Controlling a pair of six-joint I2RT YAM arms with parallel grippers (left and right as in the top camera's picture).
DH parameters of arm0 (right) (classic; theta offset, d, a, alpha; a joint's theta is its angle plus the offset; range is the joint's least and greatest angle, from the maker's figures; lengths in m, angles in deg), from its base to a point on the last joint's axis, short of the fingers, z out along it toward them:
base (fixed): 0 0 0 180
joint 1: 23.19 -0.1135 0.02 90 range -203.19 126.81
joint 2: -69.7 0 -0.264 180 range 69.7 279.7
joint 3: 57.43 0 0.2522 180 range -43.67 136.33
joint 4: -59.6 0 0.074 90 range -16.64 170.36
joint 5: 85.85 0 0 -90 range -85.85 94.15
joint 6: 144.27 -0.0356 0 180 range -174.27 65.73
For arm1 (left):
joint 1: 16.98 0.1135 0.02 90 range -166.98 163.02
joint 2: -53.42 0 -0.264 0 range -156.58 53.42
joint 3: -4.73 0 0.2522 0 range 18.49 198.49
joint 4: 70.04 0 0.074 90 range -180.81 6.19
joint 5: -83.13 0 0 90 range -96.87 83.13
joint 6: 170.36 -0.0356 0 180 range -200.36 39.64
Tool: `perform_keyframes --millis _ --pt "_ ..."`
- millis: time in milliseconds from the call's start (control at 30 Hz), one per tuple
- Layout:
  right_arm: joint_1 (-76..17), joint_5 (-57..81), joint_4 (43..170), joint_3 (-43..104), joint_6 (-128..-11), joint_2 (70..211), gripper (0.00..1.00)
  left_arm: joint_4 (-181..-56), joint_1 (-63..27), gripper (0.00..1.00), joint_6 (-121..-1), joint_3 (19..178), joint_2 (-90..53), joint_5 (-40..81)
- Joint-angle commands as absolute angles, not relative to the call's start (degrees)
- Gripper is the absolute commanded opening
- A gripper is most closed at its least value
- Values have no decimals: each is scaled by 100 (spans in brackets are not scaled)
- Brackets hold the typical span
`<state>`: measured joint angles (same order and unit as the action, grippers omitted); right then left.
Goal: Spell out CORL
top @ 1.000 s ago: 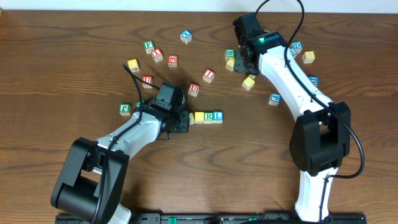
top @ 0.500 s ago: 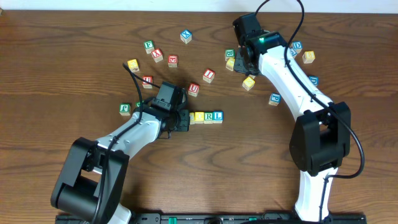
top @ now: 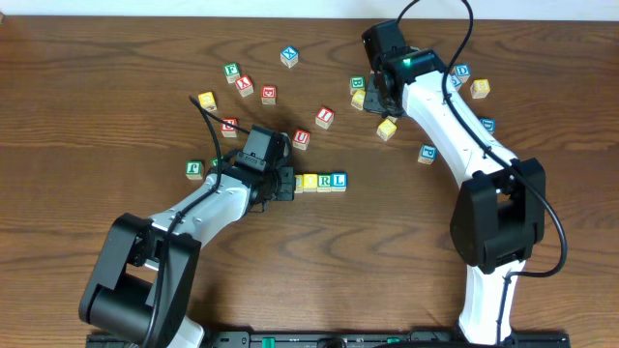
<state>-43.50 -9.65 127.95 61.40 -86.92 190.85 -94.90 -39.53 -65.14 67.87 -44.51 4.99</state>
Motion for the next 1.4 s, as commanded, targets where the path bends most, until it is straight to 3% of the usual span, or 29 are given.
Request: perform_keyframes --millis 0,1367 --pt "-4287 -1070 12803 6252 -8698 19082 6 -9435 -3935 8 -6525 6763 -4440 442" --pt "-4289 -1066 12801 6252 -8700 19082 7 -9440 -3935 8 -6523 6761 -4442 424"
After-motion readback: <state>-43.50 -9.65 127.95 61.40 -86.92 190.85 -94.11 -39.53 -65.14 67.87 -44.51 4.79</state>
